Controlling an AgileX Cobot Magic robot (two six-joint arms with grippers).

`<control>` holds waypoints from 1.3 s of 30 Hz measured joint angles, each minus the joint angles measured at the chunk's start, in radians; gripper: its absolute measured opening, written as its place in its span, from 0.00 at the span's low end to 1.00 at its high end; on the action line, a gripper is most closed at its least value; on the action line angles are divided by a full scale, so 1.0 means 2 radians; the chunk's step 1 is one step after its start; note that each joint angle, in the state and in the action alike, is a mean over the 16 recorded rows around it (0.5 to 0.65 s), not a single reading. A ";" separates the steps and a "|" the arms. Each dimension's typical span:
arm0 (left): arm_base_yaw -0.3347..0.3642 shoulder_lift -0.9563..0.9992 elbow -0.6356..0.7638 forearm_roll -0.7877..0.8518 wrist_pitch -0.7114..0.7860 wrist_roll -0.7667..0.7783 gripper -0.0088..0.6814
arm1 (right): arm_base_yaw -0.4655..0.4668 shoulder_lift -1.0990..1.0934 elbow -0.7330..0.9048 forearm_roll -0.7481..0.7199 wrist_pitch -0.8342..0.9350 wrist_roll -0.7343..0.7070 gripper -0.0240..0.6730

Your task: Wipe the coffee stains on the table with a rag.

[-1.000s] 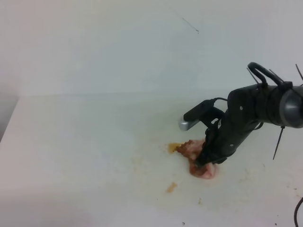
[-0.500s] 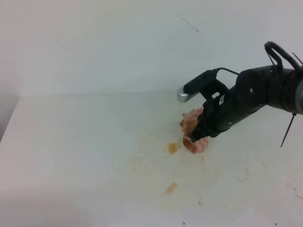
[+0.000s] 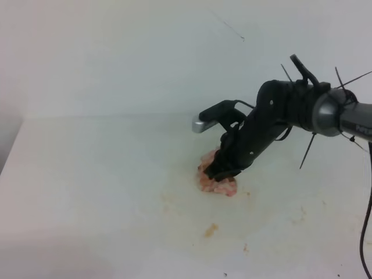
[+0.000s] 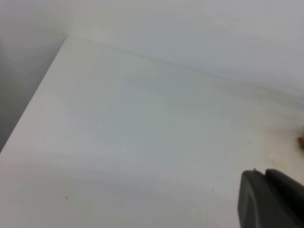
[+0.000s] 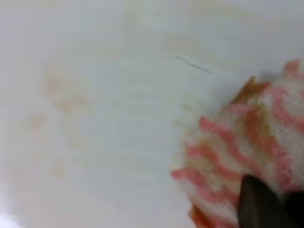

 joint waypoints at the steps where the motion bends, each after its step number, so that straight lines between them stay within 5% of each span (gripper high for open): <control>1: 0.000 0.000 -0.001 0.000 0.000 0.000 0.01 | 0.003 0.004 -0.005 0.008 0.008 -0.004 0.06; 9: 0.000 0.000 0.000 0.000 0.000 0.000 0.01 | 0.044 0.008 -0.007 0.060 0.058 -0.011 0.06; 18: 0.000 0.000 0.000 0.000 0.000 0.000 0.01 | 0.063 -0.038 0.077 0.031 0.042 0.047 0.06; 39: 0.000 0.000 -0.005 0.000 0.003 0.000 0.01 | -0.089 -0.179 0.195 -0.006 -0.024 0.039 0.06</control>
